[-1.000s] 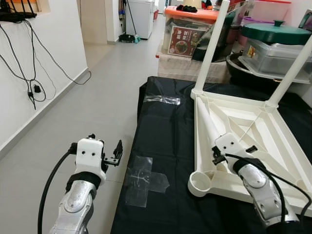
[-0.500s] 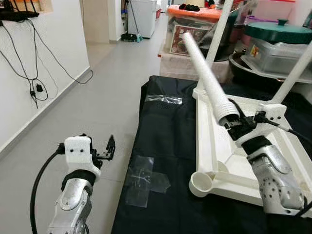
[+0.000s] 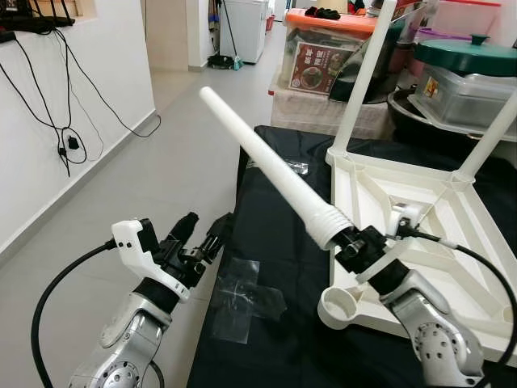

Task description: Building children table

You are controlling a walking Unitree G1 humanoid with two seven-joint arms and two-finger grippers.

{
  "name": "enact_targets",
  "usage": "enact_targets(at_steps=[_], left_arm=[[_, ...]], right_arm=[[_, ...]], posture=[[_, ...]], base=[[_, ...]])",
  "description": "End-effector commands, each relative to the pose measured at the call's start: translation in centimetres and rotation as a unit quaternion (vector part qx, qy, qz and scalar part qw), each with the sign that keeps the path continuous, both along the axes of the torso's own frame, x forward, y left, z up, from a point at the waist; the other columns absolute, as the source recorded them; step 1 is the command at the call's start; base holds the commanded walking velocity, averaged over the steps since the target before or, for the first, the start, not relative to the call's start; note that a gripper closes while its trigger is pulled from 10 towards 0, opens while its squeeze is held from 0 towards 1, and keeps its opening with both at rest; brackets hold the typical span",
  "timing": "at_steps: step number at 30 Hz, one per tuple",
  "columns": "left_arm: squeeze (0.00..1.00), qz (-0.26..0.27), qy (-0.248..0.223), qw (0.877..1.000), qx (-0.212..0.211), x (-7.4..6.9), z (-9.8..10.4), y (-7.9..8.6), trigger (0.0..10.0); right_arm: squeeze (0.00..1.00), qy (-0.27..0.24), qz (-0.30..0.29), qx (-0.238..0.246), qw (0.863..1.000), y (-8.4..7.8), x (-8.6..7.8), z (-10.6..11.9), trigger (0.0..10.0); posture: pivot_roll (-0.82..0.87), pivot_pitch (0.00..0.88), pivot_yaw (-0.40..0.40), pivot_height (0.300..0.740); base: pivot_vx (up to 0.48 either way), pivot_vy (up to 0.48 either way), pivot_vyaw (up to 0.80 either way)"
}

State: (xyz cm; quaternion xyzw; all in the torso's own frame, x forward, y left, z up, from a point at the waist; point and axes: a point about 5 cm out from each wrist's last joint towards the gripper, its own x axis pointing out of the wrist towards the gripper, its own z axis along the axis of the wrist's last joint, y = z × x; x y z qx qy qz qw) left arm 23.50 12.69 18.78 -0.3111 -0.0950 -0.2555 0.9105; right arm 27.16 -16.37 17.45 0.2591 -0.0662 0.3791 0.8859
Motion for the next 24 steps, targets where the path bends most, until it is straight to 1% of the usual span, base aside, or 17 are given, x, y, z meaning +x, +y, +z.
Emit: enact_targets(at_steps=[1, 2, 3, 4, 5, 7, 9, 11, 17, 22, 23, 24], left_arm=[[0.00, -0.025, 0.008, 1.000, -0.007, -0.1, -0.4, -0.3, 10.0], [0.00, -0.029, 0.015, 0.999, -0.015, 0.0, -0.6, -0.2, 10.0], [0.00, -0.029, 0.015, 0.999, -0.015, 0.0, -0.6, -0.2, 10.0], [0.00, -0.029, 0.018, 0.999, -0.027, 0.2, -0.7, -0.2, 10.0], [0.00, -0.029, 0.018, 0.999, -0.027, 0.2, -0.7, -0.2, 10.0], [0.00, -0.046, 0.020, 0.997, -0.065, 0.3, -0.3, 0.0, 10.0], [0.00, -0.046, 0.020, 0.997, -0.065, 0.3, -0.3, 0.0, 10.0], [0.00, -0.058, 0.017, 0.994, -0.092, 0.4, 0.0, 0.2, 10.0], [0.00, -0.062, 0.017, 0.992, -0.112, 0.7, 0.1, 0.6, 10.0], [0.00, -0.063, 0.016, 0.991, -0.118, 0.8, 0.2, 0.7, 10.0], [0.00, -0.049, 0.013, 0.990, -0.129, 1.2, 0.4, 1.2, 10.0], [0.00, -0.049, 0.013, 0.990, -0.129, 1.2, 0.4, 1.2, 10.0]], right_arm=[[0.00, -0.004, 0.041, 0.023, 0.999, 0.4, -0.7, 0.3, 0.0], [0.00, 0.003, 0.075, 0.034, 0.997, 0.6, -1.4, 0.2, 0.0], [0.00, 0.003, 0.075, 0.034, 0.997, 0.6, -1.4, 0.2, 0.0], [0.00, 0.009, 0.107, 0.034, 0.994, 0.8, -2.2, -0.1, 0.0], [0.00, 0.009, 0.107, 0.034, 0.994, 0.8, -2.2, -0.1, 0.0], [0.00, 0.024, 0.173, 0.029, 0.984, 1.2, -3.7, -0.9, 0.0], [0.00, 0.024, 0.173, 0.029, 0.984, 1.2, -3.7, -0.9, 0.0], [0.00, 0.037, 0.217, 0.026, 0.975, 1.5, -4.6, -1.5, 0.0], [0.00, 0.048, 0.236, 0.027, 0.970, 1.8, -4.9, -1.8, 0.0], [0.00, 0.049, 0.238, 0.027, 0.970, 1.9, -5.0, -1.9, 0.0], [0.00, 0.051, 0.240, 0.031, 0.969, 1.9, -5.0, -2.0, 0.0], [0.00, 0.051, 0.240, 0.031, 0.969, 1.9, -5.0, -2.0, 0.0]], posture=[[0.06, 0.000, -0.103, 0.740], [0.05, 0.000, -0.100, 0.740], [0.05, 0.000, -0.100, 0.740], [0.05, 0.000, -0.102, 0.740], [0.05, 0.000, -0.102, 0.740], [0.05, 0.000, -0.108, 0.740], [0.05, 0.000, -0.108, 0.740], [0.05, 0.000, -0.114, 0.740], [0.05, 0.000, -0.115, 0.740], [0.05, 0.000, -0.117, 0.740], [0.06, 0.000, -0.117, 0.740], [0.06, 0.000, -0.117, 0.740]], base=[[0.000, 0.000, 0.00], [0.000, 0.000, 0.00], [0.000, 0.000, 0.00], [0.000, 0.000, 0.00], [0.000, 0.000, 0.00], [0.000, 0.000, 0.00], [0.000, 0.000, 0.00], [0.000, 0.000, 0.00], [0.000, 0.000, 0.00], [0.000, 0.000, 0.00], [0.000, 0.000, 0.00], [0.000, 0.000, 0.00]])
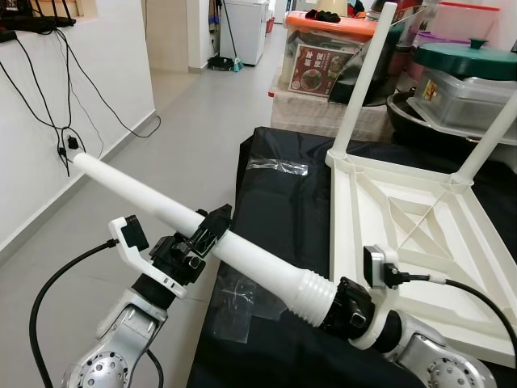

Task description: Building children table

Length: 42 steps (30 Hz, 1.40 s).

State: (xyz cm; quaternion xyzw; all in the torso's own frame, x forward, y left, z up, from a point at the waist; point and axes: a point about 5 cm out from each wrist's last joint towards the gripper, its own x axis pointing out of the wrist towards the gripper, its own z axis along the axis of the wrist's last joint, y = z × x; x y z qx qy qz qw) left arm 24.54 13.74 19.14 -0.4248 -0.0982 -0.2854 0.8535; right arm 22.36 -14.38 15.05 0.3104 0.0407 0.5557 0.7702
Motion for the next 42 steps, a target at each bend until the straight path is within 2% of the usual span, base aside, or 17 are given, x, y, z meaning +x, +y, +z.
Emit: enact_targets(at_steps=[1, 4, 5, 7, 9, 11, 14, 18, 21, 23, 24, 25, 26, 38, 39, 41, 42], left_arm=[[0.00, 0.003, 0.002, 1.000, -0.010, 0.1, 0.0, 0.2, 10.0], [0.00, 0.003, 0.002, 1.000, -0.010, 0.1, 0.0, 0.2, 10.0], [0.00, 0.028, 0.006, 0.999, -0.024, 0.6, 0.1, 1.2, 10.0], [0.00, 0.028, 0.006, 0.999, -0.024, 0.6, 0.1, 1.2, 10.0], [0.00, 0.080, 0.006, 0.995, -0.059, 1.6, 0.7, 4.2, 10.0], [0.00, 0.091, 0.005, 0.994, -0.067, 1.7, 0.8, 4.9, 10.0], [0.00, 0.098, 0.005, 0.993, -0.070, 1.8, 0.9, 5.4, 10.0], [0.00, 0.122, 0.003, 0.990, -0.078, 1.9, 1.2, 7.2, 10.0], [0.00, 0.122, 0.000, 0.990, -0.075, 1.9, 1.3, 7.7, 10.0], [0.00, 0.118, 0.000, 0.990, -0.074, 2.0, 1.2, 7.5, 9.5], [0.00, 0.114, 0.003, 0.991, -0.072, 2.1, 1.1, 7.2, 3.3], [0.00, 0.114, 0.003, 0.991, -0.072, 2.1, 1.1, 7.2, 3.3], [0.00, 0.112, 0.007, 0.991, -0.075, 2.2, 1.0, 7.0, 0.0], [0.00, 0.095, -0.003, 0.991, -0.090, 2.2, 1.2, 6.6, 0.0], [0.00, 0.091, -0.007, 0.992, -0.092, 2.1, 1.3, 6.5, 0.0], [0.00, 0.091, -0.007, 0.992, -0.092, 2.1, 1.3, 6.5, 0.0], [0.00, 0.089, -0.009, 0.992, -0.093, 2.0, 1.4, 6.3, 0.0]], right_arm=[[0.00, -0.007, 0.008, 0.010, 1.000, -0.1, -0.2, 0.4, 0.0], [0.00, -0.007, 0.008, 0.010, 1.000, -0.1, -0.2, 0.4, 0.0], [0.00, -0.004, 0.012, 0.014, 1.000, -0.2, -0.4, 0.3, 0.0], [0.00, -0.004, 0.012, 0.014, 1.000, -0.2, -0.4, 0.3, 0.0], [0.00, 0.004, 0.023, 0.001, 1.000, -1.1, -0.9, -0.3, 0.0], [0.00, 0.006, 0.026, -0.004, 1.000, -1.4, -1.0, -0.5, 0.0], [0.00, 0.006, 0.028, -0.007, 1.000, -1.6, -1.0, -0.5, 0.0], [0.00, 0.006, 0.032, -0.009, 0.999, -1.6, -1.1, -0.5, 0.0], [0.00, 0.006, 0.036, -0.015, 0.999, -1.6, -1.2, -0.7, 0.0], [0.00, 0.005, 0.037, -0.017, 0.999, -1.5, -1.2, -0.8, 0.0], [0.00, 0.004, 0.038, -0.018, 0.999, -1.4, -1.2, -0.8, 0.0], [0.00, 0.004, 0.038, -0.018, 0.999, -1.4, -1.2, -0.8, 0.0], [0.00, 0.003, 0.038, -0.018, 0.999, -1.3, -1.2, -0.8, 0.0], [0.00, 0.001, 0.012, -0.035, 0.999, -1.5, -0.7, -0.9, 0.0], [0.00, 0.011, -0.001, -0.076, 0.997, -1.3, -0.4, -1.5, 6.4], [0.00, 0.011, -0.001, -0.076, 0.997, -1.3, -0.4, -1.5, 6.4], [0.00, 0.028, -0.015, -0.106, 0.994, -1.2, 0.0, -2.2, 10.0]], posture=[[0.06, 0.000, -0.117, 0.740], [0.06, 0.000, -0.117, 0.740], [0.05, 0.000, -0.112, 0.740], [0.05, 0.000, -0.112, 0.740], [0.05, 0.000, -0.110, 0.740], [0.05, 0.000, -0.110, 0.740], [0.05, 0.000, -0.109, 0.740], [0.05, 0.000, -0.112, 0.740], [0.05, 0.000, -0.112, 0.740], [0.05, 0.000, -0.108, 0.740], [0.05, 0.000, -0.108, 0.740], [0.05, 0.000, -0.108, 0.740], [0.05, 0.000, -0.107, 0.740], [0.05, 0.000, -0.107, 0.740], [0.05, 0.000, -0.109, 0.740], [0.05, 0.000, -0.109, 0.740], [0.05, 0.000, -0.110, 0.740]], base=[[0.000, 0.000, 0.00], [0.000, 0.000, 0.00], [0.000, 0.000, 0.00], [0.000, 0.000, 0.00], [0.000, 0.000, 0.00], [0.000, 0.000, 0.00], [0.000, 0.000, 0.00], [0.000, 0.000, 0.00], [0.000, 0.000, 0.00], [0.000, 0.000, 0.00], [0.000, 0.000, 0.00], [0.000, 0.000, 0.00], [0.000, 0.000, 0.00], [0.000, 0.000, 0.00], [0.000, 0.000, 0.00], [0.000, 0.000, 0.00], [0.000, 0.000, 0.00]])
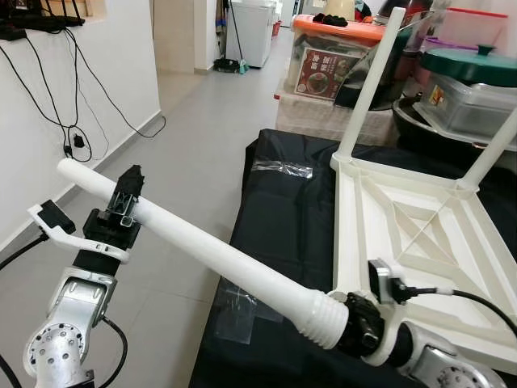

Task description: Building children table

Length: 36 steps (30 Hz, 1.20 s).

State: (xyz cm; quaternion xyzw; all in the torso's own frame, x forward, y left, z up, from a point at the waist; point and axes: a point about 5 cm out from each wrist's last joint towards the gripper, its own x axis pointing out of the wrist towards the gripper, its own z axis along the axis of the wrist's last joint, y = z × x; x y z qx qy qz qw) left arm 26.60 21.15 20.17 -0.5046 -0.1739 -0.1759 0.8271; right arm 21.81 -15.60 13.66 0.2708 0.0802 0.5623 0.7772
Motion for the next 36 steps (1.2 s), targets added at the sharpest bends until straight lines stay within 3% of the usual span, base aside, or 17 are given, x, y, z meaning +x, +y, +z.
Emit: enact_targets(at_steps=[1, 3, 4, 7, 13, 17, 21, 24, 31, 36], left_arm=[[0.00, -0.018, -0.013, 1.000, 0.019, -0.1, 0.4, -1.1, 0.0], [0.00, -0.018, -0.013, 1.000, 0.019, -0.1, 0.4, -1.1, 0.0], [0.00, -0.015, -0.014, 1.000, 0.017, -0.1, 0.5, -1.1, 0.0], [0.00, -0.008, -0.018, 1.000, 0.009, -0.1, 0.8, -0.9, 0.0], [0.00, -0.001, -0.025, 1.000, -0.001, 0.0, 1.2, -0.7, 0.0], [0.00, 0.008, -0.037, 0.999, -0.013, 0.0, 2.0, -0.4, 0.0], [0.00, 0.009, -0.038, 0.999, -0.014, 0.0, 2.0, -0.4, 0.0], [0.00, 0.020, -0.034, 0.999, -0.005, 0.0, 1.9, 0.1, 0.0], [0.00, 0.027, -0.033, 0.999, 0.000, 0.1, 1.9, 0.3, 0.0], [0.00, 0.022, -0.037, 0.999, 0.014, 0.3, 2.2, 0.1, 0.0]], right_arm=[[0.05, 0.029, -0.077, -0.076, 0.994, -0.3, 1.5, -1.5, 10.0], [0.05, 0.029, -0.077, -0.076, 0.994, -0.3, 1.5, -1.5, 10.0], [1.00, 0.039, -0.119, -0.083, 0.989, -0.8, 2.5, -2.0, 10.0], [1.00, 0.050, -0.170, -0.089, 0.980, -2.0, 3.2, -2.7, 10.0], [1.00, 0.059, -0.184, -0.089, 0.977, -3.0, 2.8, -3.2, 10.0], [1.00, 0.084, -0.214, -0.061, 0.971, -5.7, 1.3, -3.7, 10.0], [1.00, 0.090, -0.223, -0.056, 0.969, -6.4, 0.9, -3.7, 10.0], [1.00, 0.100, -0.237, -0.053, 0.965, -8.3, -0.3, -3.6, 10.0], [1.00, 0.090, -0.237, -0.066, 0.965, -8.8, -0.7, -3.1, 10.0], [1.00, 0.029, -0.260, -0.086, 0.961, -8.9, 1.0, -0.8, 10.0]], posture=[[0.05, 0.000, -0.113, 0.740], [0.05, 0.000, -0.113, 0.740], [0.05, 0.000, -0.112, 0.740], [0.05, 0.000, -0.113, 0.740], [0.04, 0.000, -0.112, 0.740], [0.03, 0.000, -0.110, 0.740], [0.03, 0.000, -0.106, 0.740], [0.01, 0.000, -0.097, 0.740], [0.01, 0.000, -0.094, 0.740], [0.01, 0.000, -0.086, 0.740]], base=[[0.000, 0.000, 0.00], [0.000, 0.000, 0.00], [0.000, 0.000, 0.00], [0.000, 0.000, 0.00], [0.000, 0.000, 0.00], [0.000, 0.000, 0.00], [0.000, 0.000, 0.00], [0.000, 0.000, 0.00], [0.000, 0.000, 0.00], [0.000, 0.000, 0.00]])
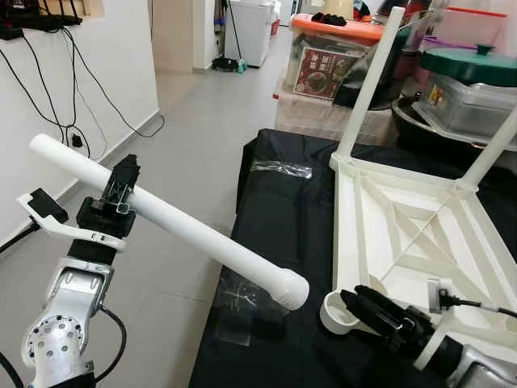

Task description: Building children table

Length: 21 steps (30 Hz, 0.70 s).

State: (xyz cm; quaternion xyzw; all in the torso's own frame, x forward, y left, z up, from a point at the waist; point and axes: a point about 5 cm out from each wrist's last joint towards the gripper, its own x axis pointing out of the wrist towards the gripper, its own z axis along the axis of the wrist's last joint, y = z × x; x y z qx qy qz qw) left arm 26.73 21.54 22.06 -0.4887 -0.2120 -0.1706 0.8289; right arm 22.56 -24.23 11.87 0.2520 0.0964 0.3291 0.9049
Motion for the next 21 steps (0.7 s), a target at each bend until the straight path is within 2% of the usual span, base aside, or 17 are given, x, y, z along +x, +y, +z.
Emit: enact_targets(at_steps=[1, 2, 3, 4, 5, 6, 7, 8, 10, 11, 12, 13, 14, 17, 18, 19, 21], left_arm=[[0.00, -0.007, -0.005, 1.000, 0.012, 0.2, 0.3, -0.5, 0.0], [0.00, -0.007, -0.005, 1.000, 0.012, 0.2, 0.3, -0.5, 0.0], [0.00, -0.011, -0.005, 1.000, 0.015, 0.3, 0.3, -0.7, 0.0], [0.00, -0.011, -0.005, 1.000, 0.015, 0.3, 0.3, -0.7, 0.0], [0.00, -0.017, -0.005, 1.000, 0.017, 0.4, 0.3, -1.0, 0.0], [0.00, -0.017, -0.005, 1.000, 0.017, 0.4, 0.3, -1.0, 0.0], [0.00, -0.024, -0.005, 0.999, 0.021, 0.5, 0.3, -1.4, 0.0], [0.00, -0.024, -0.005, 0.999, 0.021, 0.5, 0.3, -1.4, 0.0], [0.00, -0.037, -0.007, 0.999, 0.032, 0.6, 0.3, -2.3, 0.0], [0.00, -0.037, -0.007, 0.999, 0.032, 0.6, 0.3, -2.3, 0.0], [0.00, -0.041, -0.008, 0.998, 0.037, 0.5, 0.3, -2.6, 0.0], [0.00, -0.044, -0.008, 0.998, 0.042, 0.5, 0.3, -2.9, 0.0], [0.00, -0.044, -0.008, 0.998, 0.042, 0.5, 0.3, -2.9, 0.0], [0.00, -0.048, -0.006, 0.997, 0.051, 0.4, 0.3, -3.1, 0.0], [0.00, -0.057, -0.005, 0.996, 0.064, 0.2, 0.0, -3.6, 0.0], [0.00, -0.057, -0.005, 0.996, 0.064, 0.2, 0.0, -3.6, 0.0], [0.00, -0.066, -0.006, 0.995, 0.073, 0.1, -0.1, -4.1, 0.0]], right_arm=[[1.00, -0.042, -0.022, -0.024, 0.999, -0.3, 1.0, 1.8, 10.0], [1.00, -0.042, -0.022, -0.024, 0.999, -0.3, 1.0, 1.8, 10.0], [1.00, -0.080, -0.022, -0.031, 0.996, 0.3, 2.4, 3.8, 10.0], [1.00, -0.080, -0.022, -0.031, 0.996, 0.3, 2.4, 3.8, 10.0], [1.00, -0.125, -0.004, -0.045, 0.991, 1.4, 3.8, 6.0, 10.0], [1.00, -0.125, -0.004, -0.045, 0.991, 1.4, 3.8, 6.0, 10.0], [1.00, -0.157, 0.018, -0.065, 0.985, 3.0, 5.0, 7.9, 10.0], [1.00, -0.157, 0.018, -0.065, 0.985, 3.0, 5.0, 7.9, 10.0], [0.96, -0.154, 0.056, -0.130, 0.978, 6.5, 6.9, 8.8, 10.0], [0.96, -0.154, 0.056, -0.130, 0.978, 6.5, 6.9, 8.8, 10.0], [0.39, -0.141, 0.076, -0.146, 0.976, 7.9, 7.2, 8.7, 10.0], [0.00, -0.136, 0.106, -0.149, 0.974, 9.2, 7.2, 8.8, 10.0], [0.00, -0.136, 0.106, -0.149, 0.974, 9.2, 7.2, 8.8, 10.0], [0.00, -0.136, 0.153, -0.140, 0.969, 10.8, 6.8, 9.3, 10.0], [0.00, -0.131, 0.219, -0.142, 0.956, 12.3, 6.2, 9.7, 10.0], [0.00, -0.131, 0.219, -0.142, 0.956, 12.3, 6.2, 9.7, 10.0], [0.00, -0.133, 0.255, -0.162, 0.944, 13.0, 5.7, 9.7, 10.0]], posture=[[0.01, 0.000, -0.086, 0.740], [0.01, 0.000, -0.086, 0.740], [0.01, 0.000, -0.085, 0.740], [0.01, 0.000, -0.085, 0.740], [0.01, 0.000, -0.080, 0.740], [0.01, 0.000, -0.080, 0.740], [0.02, 0.000, -0.081, 0.740], [0.02, 0.000, -0.081, 0.740], [0.04, 0.000, -0.092, 0.740], [0.04, 0.000, -0.092, 0.740], [0.04, 0.000, -0.094, 0.740], [0.05, 0.000, -0.101, 0.740], [0.05, 0.000, -0.101, 0.740], [0.05, 0.000, -0.102, 0.740], [0.05, 0.000, -0.102, 0.740], [0.05, 0.000, -0.102, 0.740], [0.05, 0.000, -0.102, 0.740]], base=[[0.000, 0.000, 0.00], [0.000, 0.000, 0.00], [0.000, 0.000, 0.00], [0.000, 0.000, 0.00], [0.000, 0.000, 0.00], [0.000, 0.000, 0.00], [0.000, 0.000, 0.00], [0.000, 0.000, 0.00], [0.000, 0.000, 0.00], [0.000, 0.000, 0.00], [0.000, 0.000, 0.00], [0.000, 0.000, 0.00], [0.000, 0.000, 0.00], [0.000, 0.000, 0.00], [0.000, 0.000, 0.00], [0.000, 0.000, 0.00], [0.000, 0.000, 0.00]])
